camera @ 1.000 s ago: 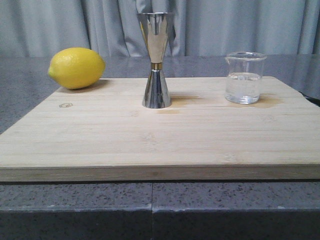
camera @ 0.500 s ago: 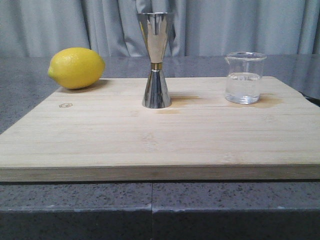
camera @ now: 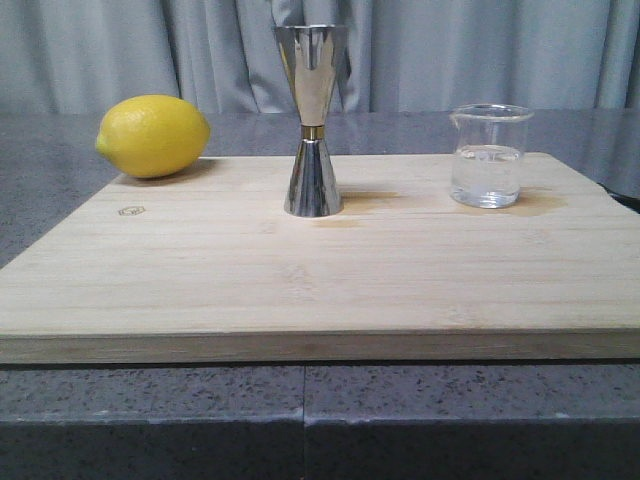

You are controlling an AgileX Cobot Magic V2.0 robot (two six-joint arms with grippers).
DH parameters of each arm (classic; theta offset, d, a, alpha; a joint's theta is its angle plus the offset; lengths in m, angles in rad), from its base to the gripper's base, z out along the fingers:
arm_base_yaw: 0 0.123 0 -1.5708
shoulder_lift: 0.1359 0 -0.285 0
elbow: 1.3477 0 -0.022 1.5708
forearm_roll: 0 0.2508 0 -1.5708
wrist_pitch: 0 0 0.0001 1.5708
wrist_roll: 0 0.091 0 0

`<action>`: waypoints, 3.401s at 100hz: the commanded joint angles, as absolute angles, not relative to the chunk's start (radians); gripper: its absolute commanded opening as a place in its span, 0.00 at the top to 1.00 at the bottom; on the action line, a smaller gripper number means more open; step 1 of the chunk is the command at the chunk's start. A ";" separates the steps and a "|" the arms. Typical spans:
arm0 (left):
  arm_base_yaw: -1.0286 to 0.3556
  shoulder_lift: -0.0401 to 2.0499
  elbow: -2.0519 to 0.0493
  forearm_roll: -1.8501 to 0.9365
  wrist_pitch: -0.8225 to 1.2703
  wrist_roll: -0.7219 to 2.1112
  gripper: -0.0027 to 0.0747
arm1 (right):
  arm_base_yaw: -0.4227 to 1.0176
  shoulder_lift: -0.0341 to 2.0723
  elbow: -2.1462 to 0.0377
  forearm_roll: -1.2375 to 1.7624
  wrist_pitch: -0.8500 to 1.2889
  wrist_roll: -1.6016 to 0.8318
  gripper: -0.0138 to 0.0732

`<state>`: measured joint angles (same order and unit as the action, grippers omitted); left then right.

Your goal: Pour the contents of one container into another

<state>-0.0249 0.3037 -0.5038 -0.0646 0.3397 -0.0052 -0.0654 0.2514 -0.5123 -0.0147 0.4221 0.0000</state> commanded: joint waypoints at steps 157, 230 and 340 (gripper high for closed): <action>-0.025 0.733 -0.860 -0.424 0.737 0.417 0.37 | -0.070 0.577 -0.712 0.000 0.574 -0.034 0.22; -0.025 1.228 -0.893 -1.367 0.999 1.512 0.37 | -0.070 0.582 -0.712 0.000 0.572 -0.034 0.22; -0.204 1.651 -0.796 -1.852 1.270 2.285 0.37 | -0.070 0.582 -0.712 0.000 0.547 -0.034 0.22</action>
